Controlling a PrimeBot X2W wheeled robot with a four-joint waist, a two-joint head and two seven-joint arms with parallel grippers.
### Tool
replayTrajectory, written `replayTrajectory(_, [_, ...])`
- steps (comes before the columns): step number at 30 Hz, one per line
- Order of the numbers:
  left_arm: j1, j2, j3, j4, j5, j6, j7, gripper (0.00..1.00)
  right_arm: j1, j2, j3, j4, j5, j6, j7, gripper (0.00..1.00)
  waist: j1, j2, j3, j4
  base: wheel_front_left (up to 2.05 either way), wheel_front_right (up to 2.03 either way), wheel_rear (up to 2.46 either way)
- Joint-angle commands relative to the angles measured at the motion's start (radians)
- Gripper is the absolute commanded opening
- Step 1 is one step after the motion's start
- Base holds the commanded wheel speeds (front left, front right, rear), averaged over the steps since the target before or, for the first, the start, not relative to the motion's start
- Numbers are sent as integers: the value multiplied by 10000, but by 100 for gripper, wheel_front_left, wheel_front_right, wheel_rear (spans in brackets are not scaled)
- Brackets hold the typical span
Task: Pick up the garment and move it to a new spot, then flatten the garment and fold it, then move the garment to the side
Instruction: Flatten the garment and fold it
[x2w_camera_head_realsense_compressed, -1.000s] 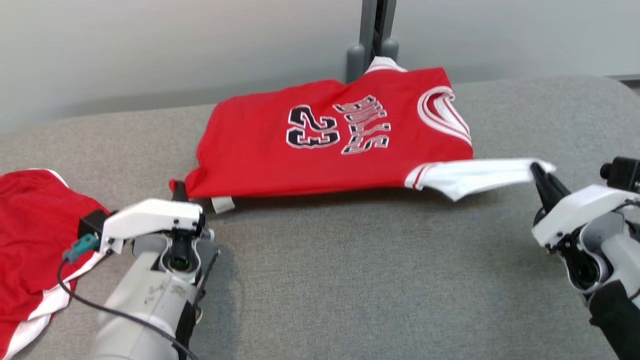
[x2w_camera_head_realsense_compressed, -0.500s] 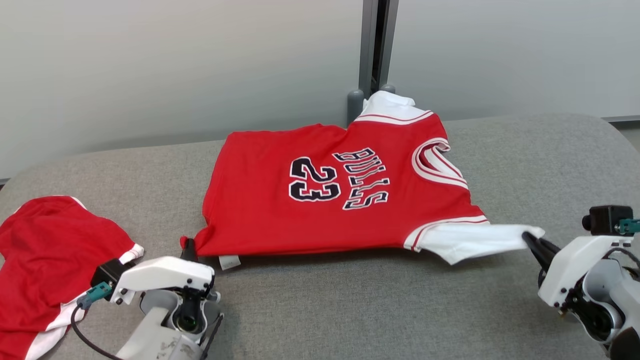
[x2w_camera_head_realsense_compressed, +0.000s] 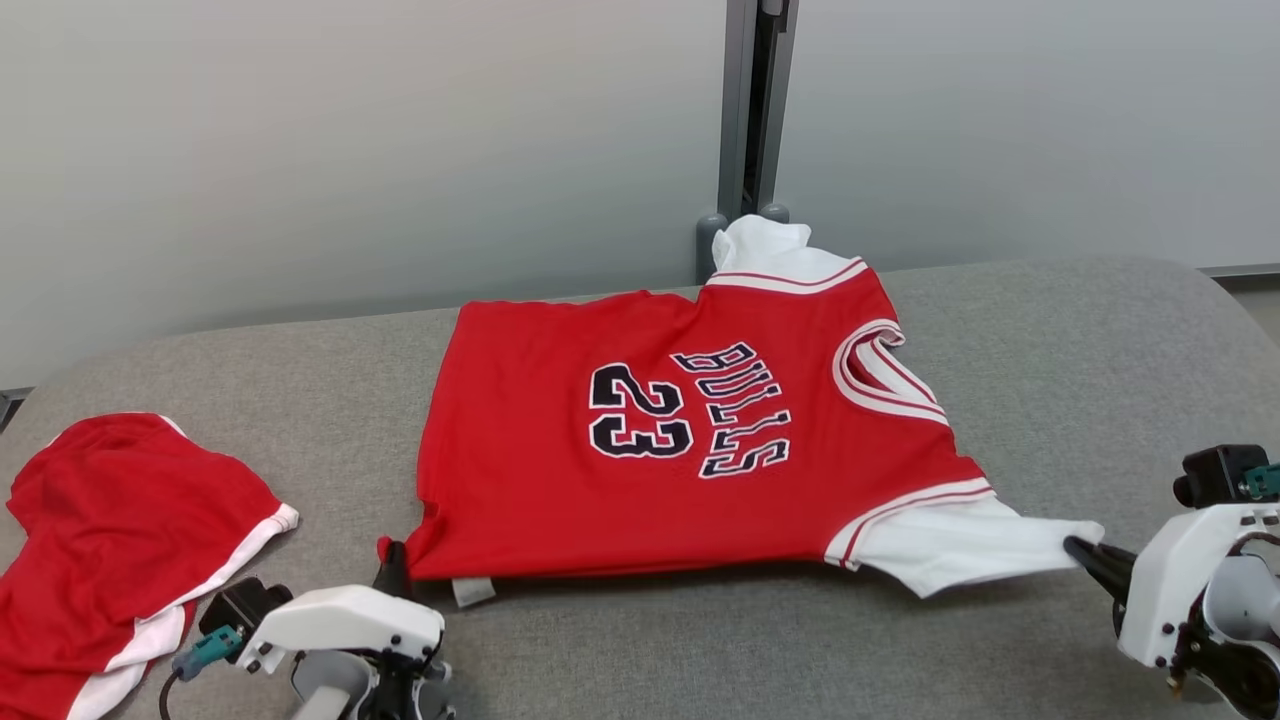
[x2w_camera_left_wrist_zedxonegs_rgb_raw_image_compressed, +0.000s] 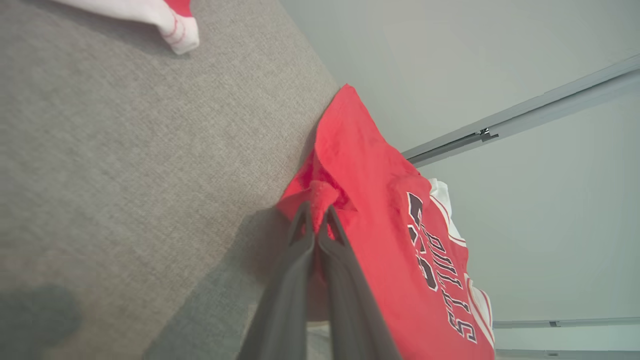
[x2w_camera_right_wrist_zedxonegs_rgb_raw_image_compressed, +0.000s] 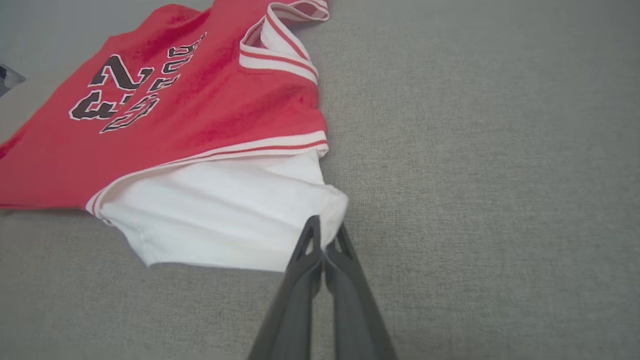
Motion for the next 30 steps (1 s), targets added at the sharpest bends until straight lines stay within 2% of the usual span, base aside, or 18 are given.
replayTrajectory(1, [293, 227, -6, -190, 230, 83, -48, 0, 231, -356, 78, -188, 125, -9, 267, 0, 0, 0, -45, 12, 0, 0, 0])
replayTrajectory(12, [1687, 658, 311, -2132, 708, 633, -50, 0, 797, -1433, 121, -1602, 733, -9, 1747, 0, 0, 0, -128, 72, 0, 0, 0])
replayTrajectory(23, [3455, 1077, 467, -5414, 1058, 1862, -37, 0, 1454, -2310, -319, -2827, 1391, -9, 3151, 0, 0, 0, -182, 345, 0, 0, 0])
replayTrajectory(30, [4597, 1595, 344, -7353, 1179, 2655, 203, 0, 1986, -2772, -742, -3381, 1769, -9, 4078, 0, 0, 0, -157, 559, 0, 0, 0])
